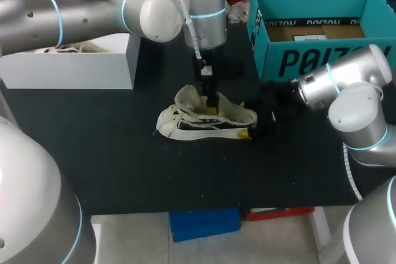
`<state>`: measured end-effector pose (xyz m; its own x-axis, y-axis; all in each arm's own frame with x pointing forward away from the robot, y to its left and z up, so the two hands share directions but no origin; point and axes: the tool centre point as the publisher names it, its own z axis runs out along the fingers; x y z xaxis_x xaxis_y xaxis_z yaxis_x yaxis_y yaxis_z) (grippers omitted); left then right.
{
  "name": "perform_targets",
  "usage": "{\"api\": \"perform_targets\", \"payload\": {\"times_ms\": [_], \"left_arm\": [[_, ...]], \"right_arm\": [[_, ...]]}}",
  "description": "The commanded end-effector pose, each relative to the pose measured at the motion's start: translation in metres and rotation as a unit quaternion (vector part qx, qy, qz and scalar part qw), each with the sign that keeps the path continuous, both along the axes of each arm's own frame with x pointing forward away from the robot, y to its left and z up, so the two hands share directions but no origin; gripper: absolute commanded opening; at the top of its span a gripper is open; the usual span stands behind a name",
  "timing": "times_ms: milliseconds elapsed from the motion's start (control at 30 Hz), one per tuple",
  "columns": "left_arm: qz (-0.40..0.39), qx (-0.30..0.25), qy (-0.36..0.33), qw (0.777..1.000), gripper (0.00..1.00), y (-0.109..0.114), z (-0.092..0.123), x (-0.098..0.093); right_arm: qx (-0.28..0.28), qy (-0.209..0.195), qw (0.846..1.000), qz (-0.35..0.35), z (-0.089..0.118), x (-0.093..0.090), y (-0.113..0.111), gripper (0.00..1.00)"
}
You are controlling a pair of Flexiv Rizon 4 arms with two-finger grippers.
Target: Take the shoe out of the shoebox, open the shoe tongue, remove and reinsert the insole, then place the shoe into the shoebox
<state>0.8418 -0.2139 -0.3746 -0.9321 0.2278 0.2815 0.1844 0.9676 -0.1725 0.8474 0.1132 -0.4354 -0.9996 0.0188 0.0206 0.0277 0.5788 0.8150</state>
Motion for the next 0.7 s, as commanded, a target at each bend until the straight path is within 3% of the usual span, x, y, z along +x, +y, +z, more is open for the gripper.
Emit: {"api": "perform_targets", "payload": {"times_ms": [33, 700], "left_arm": [[0.004, -0.004, -0.003, 1.0, 0.0, 0.0, -0.016, -0.006], [-0.007, 0.016, 0.003, 1.0, 0.0, -0.013, -0.052, -0.023]], "right_arm": [[-0.001, 0.0, 1.0, -0.001, -0.002, 0.001, 0.0, 0.0], [-0.001, 0.0, 1.0, -0.001, -0.002, 0.001, 0.0, 0.0]]}}
